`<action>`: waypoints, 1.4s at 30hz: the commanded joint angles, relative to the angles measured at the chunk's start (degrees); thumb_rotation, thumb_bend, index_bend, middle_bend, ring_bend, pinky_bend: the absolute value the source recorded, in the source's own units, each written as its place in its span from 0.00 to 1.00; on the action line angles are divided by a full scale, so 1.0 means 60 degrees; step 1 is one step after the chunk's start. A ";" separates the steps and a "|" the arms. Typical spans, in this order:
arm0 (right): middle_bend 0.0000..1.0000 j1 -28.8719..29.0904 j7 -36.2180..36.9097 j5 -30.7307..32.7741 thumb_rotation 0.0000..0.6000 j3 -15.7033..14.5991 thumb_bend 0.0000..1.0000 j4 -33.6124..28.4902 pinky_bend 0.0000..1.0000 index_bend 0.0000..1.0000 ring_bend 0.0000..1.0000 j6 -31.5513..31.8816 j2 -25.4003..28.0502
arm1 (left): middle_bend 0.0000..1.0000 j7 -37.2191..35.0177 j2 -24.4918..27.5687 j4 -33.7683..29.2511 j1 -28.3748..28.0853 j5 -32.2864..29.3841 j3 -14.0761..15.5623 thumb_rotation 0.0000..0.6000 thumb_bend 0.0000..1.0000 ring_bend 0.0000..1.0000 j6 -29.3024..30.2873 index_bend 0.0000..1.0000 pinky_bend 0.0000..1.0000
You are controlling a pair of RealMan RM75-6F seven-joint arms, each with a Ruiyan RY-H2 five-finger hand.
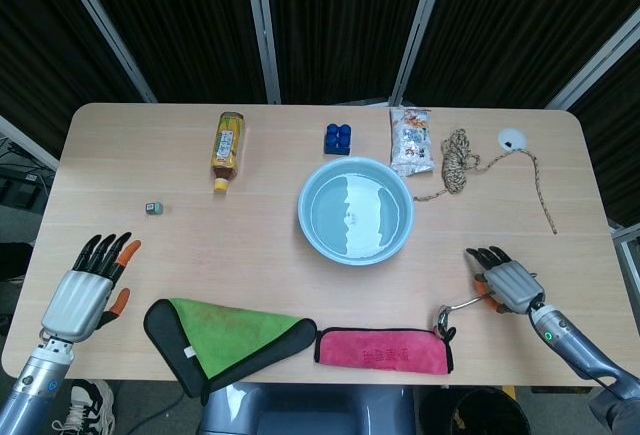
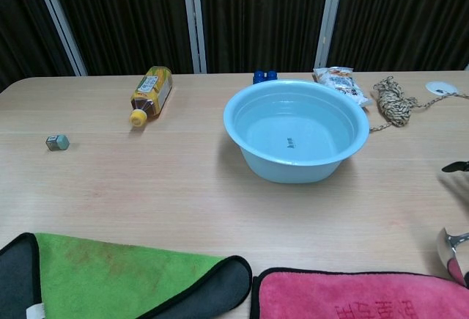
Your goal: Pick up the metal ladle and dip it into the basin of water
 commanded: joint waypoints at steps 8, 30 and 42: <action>0.03 0.0139 -0.1375 0.0281 1.00 0.0177 0.51 -0.0730 0.00 0.73 0.00 -0.0553 0.0679 | 0.00 -0.0065 0.0040 -0.0024 0.0020 0.0102 0.0045 1.00 0.47 0.00 0.0068 0.00 0.00; 0.12 0.0362 -0.5870 0.2442 1.00 0.1261 0.55 -0.4794 0.00 0.86 0.00 -0.2584 0.3201 | 0.00 -0.0453 0.0229 -0.0100 0.0026 0.0432 0.0198 1.00 0.47 0.00 0.0165 0.00 0.00; 0.14 0.0382 -0.9177 0.4509 1.00 0.1796 0.55 -0.7656 0.00 0.88 0.00 -0.2883 0.4761 | 0.00 -0.0787 0.0392 -0.0152 0.0044 0.0695 0.0315 1.00 0.47 0.00 0.0276 0.00 0.00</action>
